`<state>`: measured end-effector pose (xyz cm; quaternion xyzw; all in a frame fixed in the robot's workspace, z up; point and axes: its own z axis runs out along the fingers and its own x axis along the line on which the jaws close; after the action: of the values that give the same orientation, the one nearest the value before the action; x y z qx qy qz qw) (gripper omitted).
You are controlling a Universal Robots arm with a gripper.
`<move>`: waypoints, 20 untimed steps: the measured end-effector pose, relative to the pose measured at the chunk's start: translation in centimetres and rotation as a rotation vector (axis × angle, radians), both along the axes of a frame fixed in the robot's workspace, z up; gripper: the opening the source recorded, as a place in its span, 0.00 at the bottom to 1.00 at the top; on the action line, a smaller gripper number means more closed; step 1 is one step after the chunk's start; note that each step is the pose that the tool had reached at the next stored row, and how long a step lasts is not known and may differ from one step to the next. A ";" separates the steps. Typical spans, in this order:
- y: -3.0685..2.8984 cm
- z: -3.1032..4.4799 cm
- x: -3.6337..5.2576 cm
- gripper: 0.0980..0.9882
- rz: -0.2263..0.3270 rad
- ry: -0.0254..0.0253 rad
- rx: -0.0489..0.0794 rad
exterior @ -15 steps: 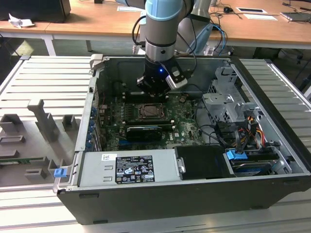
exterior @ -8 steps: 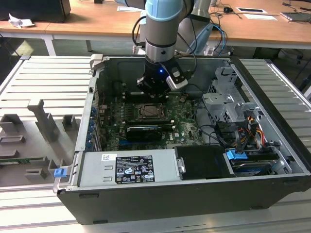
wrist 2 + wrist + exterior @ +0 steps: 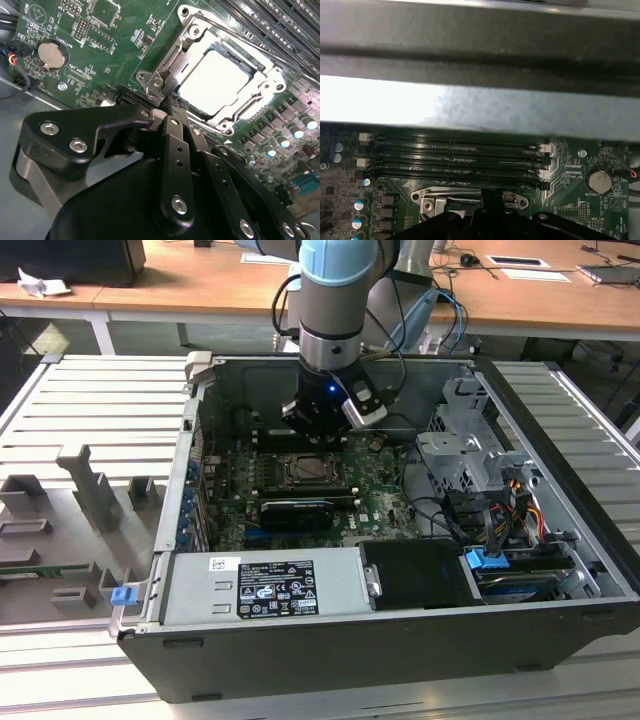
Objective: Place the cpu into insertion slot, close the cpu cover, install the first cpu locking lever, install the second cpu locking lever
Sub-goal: 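Install the second cpu locking lever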
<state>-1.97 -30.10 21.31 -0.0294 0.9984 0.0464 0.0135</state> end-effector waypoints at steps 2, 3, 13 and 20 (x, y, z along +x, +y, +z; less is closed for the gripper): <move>-0.01 0.83 0.01 0.01 0.000 0.0000 0.000; -0.03 1.00 0.01 0.01 0.000 0.0000 0.000; -1.07 2.05 0.01 0.01 0.000 0.0000 -0.001; -2.75 2.46 -0.02 0.01 0.000 0.0001 -0.001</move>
<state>-1.99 -32.85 23.76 -0.0295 0.9984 0.0459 0.0134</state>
